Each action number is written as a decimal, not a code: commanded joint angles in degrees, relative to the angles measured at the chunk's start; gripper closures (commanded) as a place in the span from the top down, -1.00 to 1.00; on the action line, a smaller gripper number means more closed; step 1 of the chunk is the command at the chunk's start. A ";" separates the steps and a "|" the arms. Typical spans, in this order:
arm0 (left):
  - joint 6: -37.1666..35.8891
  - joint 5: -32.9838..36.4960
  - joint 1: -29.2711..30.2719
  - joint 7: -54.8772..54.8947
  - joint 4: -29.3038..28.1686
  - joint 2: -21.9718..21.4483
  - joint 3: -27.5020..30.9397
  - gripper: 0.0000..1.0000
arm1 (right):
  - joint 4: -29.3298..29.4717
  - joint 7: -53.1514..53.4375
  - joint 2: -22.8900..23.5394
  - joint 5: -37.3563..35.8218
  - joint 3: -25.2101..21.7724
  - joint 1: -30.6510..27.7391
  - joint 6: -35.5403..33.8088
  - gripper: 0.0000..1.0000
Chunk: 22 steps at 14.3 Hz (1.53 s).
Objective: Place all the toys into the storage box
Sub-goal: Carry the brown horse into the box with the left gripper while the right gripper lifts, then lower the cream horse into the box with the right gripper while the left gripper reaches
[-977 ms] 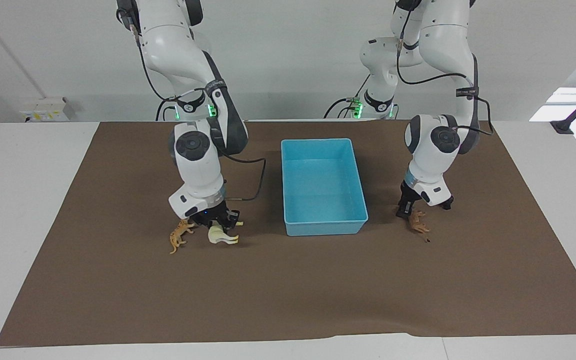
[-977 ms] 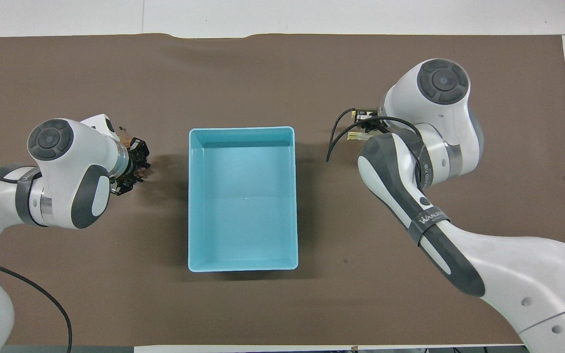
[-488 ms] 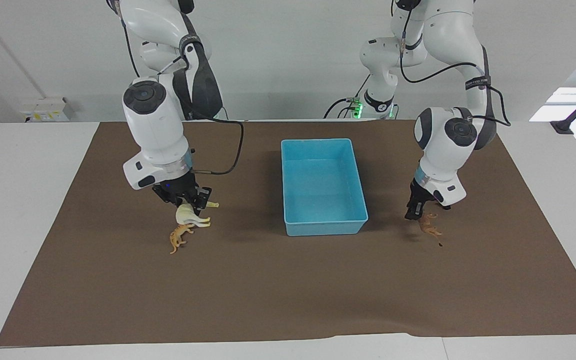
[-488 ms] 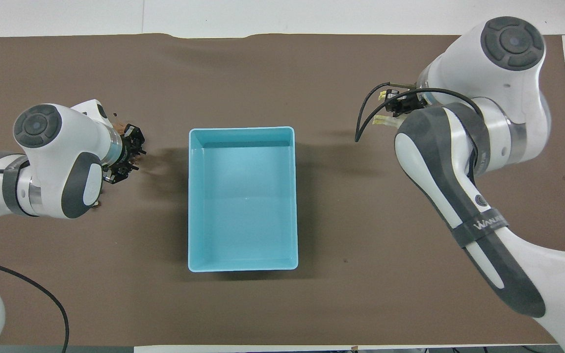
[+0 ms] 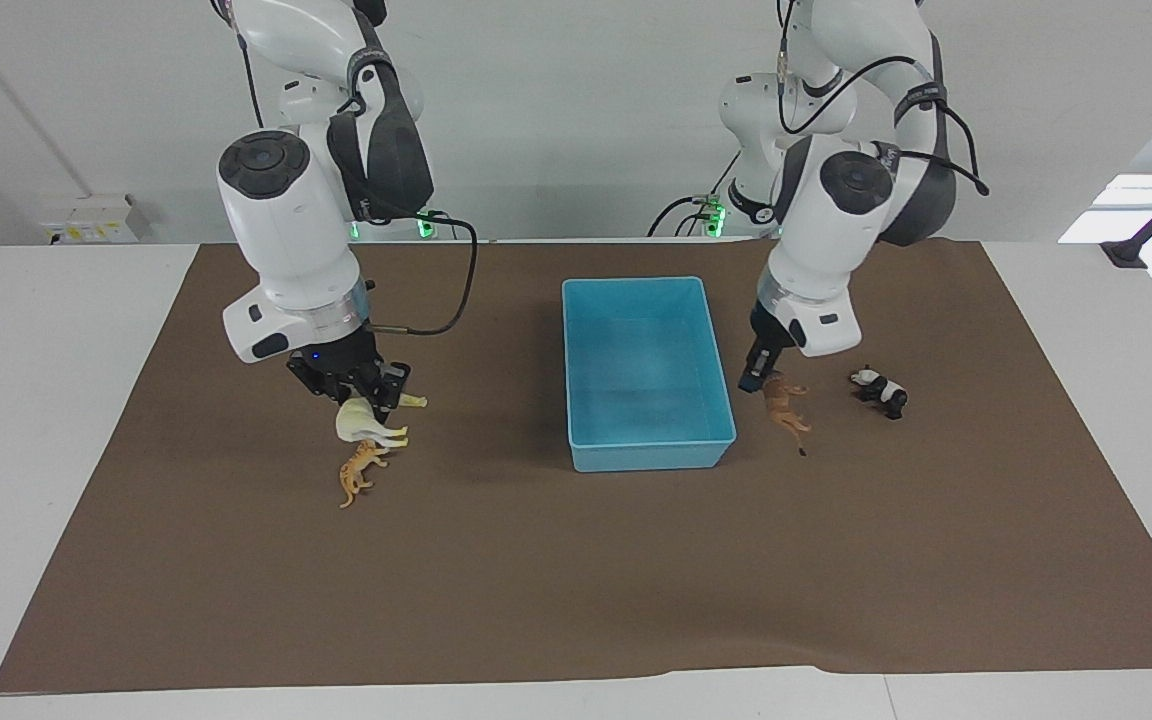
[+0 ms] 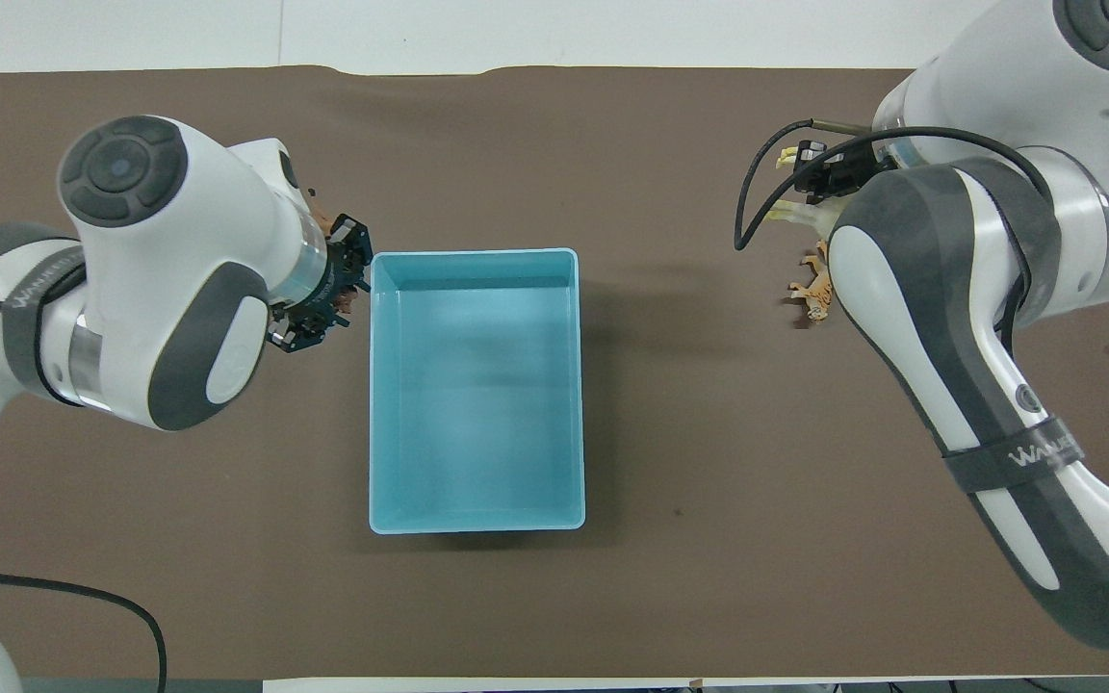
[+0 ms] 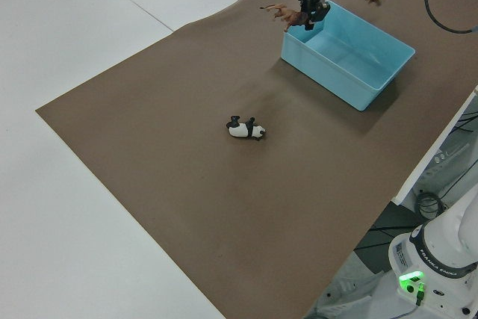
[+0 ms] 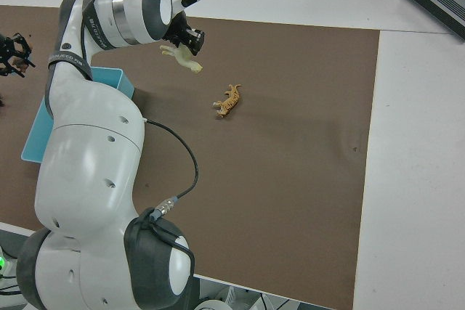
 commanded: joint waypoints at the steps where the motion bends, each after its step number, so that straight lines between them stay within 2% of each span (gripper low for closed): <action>1: 5.10 -0.85 -5.66 -1.88 -4.37 -1.71 0.99 -0.54 | 0.68 -1.20 -0.43 -0.23 0.35 -0.49 -1.10 -1.00; 2: 5.38 -0.85 -6.46 -1.79 -5.43 -2.24 0.99 -0.11 | 0.68 -1.20 -0.52 -0.23 0.35 -0.49 -1.02 -1.00; 3: 4.86 -0.85 -6.91 -1.79 -5.71 -2.59 0.99 0.77 | 0.68 -1.20 -0.52 -0.23 0.35 -0.49 -1.02 -1.00; 4: 4.07 -0.85 -7.00 -1.70 -5.62 -2.59 1.08 1.00 | 0.68 -1.20 -0.52 -0.23 0.35 -0.49 -1.02 -1.00; 7: -1.54 -0.24 -5.60 0.30 -5.44 -4.51 1.61 1.00 | 0.68 -1.20 -0.52 0.12 0.43 -0.40 -1.02 -1.00; 8: -4.00 -0.15 -2.55 5.19 -5.45 -5.48 2.04 1.00 | 0.68 -1.03 -0.52 0.38 0.43 -0.22 -0.93 -1.00; 11: -6.22 -0.15 12.46 32.74 -6.06 -6.02 2.22 1.00 | 0.77 1.68 -0.52 2.48 1.48 1.88 -0.49 -1.00; 12: -5.44 -0.15 18.08 42.15 -6.41 -6.02 2.14 1.00 | 1.56 5.79 -0.08 2.75 1.49 5.28 -0.40 -1.00; 13: -4.73 -0.15 22.75 49.81 -6.93 -5.93 2.14 1.00 | 4.52 9.92 1.49 2.23 1.49 8.45 -1.01 -1.00; 15: -1.06 0.11 28.22 54.27 -9.30 -6.02 2.22 1.00 | 9.10 14.77 5.44 2.40 1.40 13.20 -1.11 -1.00; 18: 9.92 0.81 29.21 60.58 -16.85 -5.67 2.22 1.00 | 15.16 21.89 11.93 1.97 1.05 20.23 0.30 -1.00; 20: 11.79 4.59 29.12 60.87 -18.45 -5.23 2.14 1.00 | 17.81 27.42 19.22 -0.65 -0.35 26.73 4.75 -1.00; 22: 16.43 4.60 29.82 60.09 -19.15 -4.36 2.22 1.00 | 17.21 28.15 23.02 -2.52 -0.18 29.13 8.89 -1.00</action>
